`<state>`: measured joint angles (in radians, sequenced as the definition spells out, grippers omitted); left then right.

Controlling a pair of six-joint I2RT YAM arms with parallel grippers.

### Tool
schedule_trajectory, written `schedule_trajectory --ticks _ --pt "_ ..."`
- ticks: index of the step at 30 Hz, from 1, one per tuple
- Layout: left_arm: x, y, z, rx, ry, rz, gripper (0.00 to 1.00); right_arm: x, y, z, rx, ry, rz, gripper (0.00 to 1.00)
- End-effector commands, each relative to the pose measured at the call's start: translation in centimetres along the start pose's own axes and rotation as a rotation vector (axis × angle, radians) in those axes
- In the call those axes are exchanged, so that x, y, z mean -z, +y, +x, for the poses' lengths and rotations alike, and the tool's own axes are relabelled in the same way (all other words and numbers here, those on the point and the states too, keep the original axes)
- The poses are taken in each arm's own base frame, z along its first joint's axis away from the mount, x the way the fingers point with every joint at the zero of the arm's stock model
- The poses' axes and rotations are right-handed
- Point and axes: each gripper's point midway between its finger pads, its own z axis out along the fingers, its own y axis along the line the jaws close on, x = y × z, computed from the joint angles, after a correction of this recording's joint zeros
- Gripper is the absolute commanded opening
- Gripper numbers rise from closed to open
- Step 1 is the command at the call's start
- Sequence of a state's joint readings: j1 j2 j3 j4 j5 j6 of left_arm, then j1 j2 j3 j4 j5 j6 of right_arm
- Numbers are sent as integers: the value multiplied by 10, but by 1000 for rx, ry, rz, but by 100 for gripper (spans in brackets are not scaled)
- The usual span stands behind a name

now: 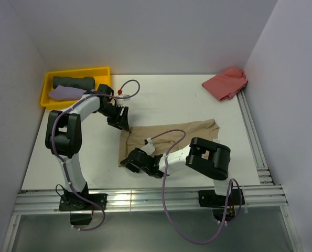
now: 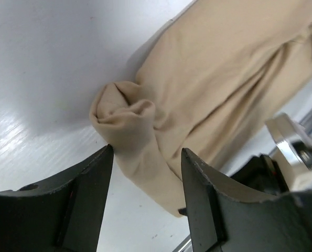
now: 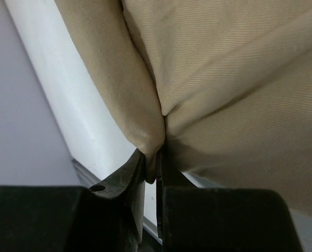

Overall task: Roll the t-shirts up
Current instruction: Roll the tshirt

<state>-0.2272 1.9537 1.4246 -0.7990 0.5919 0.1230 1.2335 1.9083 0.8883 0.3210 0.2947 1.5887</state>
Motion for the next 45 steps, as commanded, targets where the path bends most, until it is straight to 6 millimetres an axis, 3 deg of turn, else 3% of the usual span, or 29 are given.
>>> schedule_trajectory --ticks 1,5,6,8,13,19,24,27,28,29,31,32,34,35,37,38,40,41,43,44,45 --pt "35 -16 -7 -28 -85 106 60 -4 -28 13 -31 67 47 0" --pt "41 -11 10 -41 -80 149 60 -5 -34 12 -80 86 23 0" --pt "38 -9 17 -34 -64 156 60 -5 -29 13 -98 97 -11 0" --pt "35 -8 24 -29 -59 183 59 -5 -40 12 -122 110 -8 0" --pt "15 2 46 20 -22 214 59 -5 -40 13 -161 142 -56 0" --pt "-6 10 48 72 -29 230 54 -6 -43 15 -173 159 -72 0" --pt "-20 15 45 98 -13 222 43 -5 -42 15 -173 171 -99 0" --pt "-22 17 44 99 1 170 31 -5 -48 14 -147 164 -75 7" --pt "-22 20 43 95 4 137 28 -3 -45 12 -120 153 -73 17" --pt "-20 18 42 87 4 110 23 -3 -57 10 -88 137 -11 24" --pt "-20 20 44 62 20 38 16 1 -49 6 -26 110 12 42" --pt "-17 19 42 54 10 19 13 2 -66 0 18 72 99 46" --pt "-15 21 42 48 12 -25 10 8 -51 -7 62 35 107 52" --pt "-12 20 40 44 7 -37 10 12 -61 -12 94 7 161 53" --pt "-10 20 38 35 8 -57 9 21 -52 -15 118 -14 173 54" --pt "-7 21 38 29 8 -70 8 26 -62 -23 145 -47 225 54" --pt "-6 20 37 18 12 -90 8 38 -51 -24 172 -71 239 55" --pt "-4 21 36 10 9 -108 8 45 -62 -29 209 -87 303 55" --pt "-3 20 35 -1 11 -120 8 54 -43 -30 253 -122 304 55" --pt "-1 22 34 -5 11 -129 8 60 -50 -33 293 -134 357 55" --pt "-1 20 34 -5 15 -129 8 63 -29 -32 294 -144 331 55"
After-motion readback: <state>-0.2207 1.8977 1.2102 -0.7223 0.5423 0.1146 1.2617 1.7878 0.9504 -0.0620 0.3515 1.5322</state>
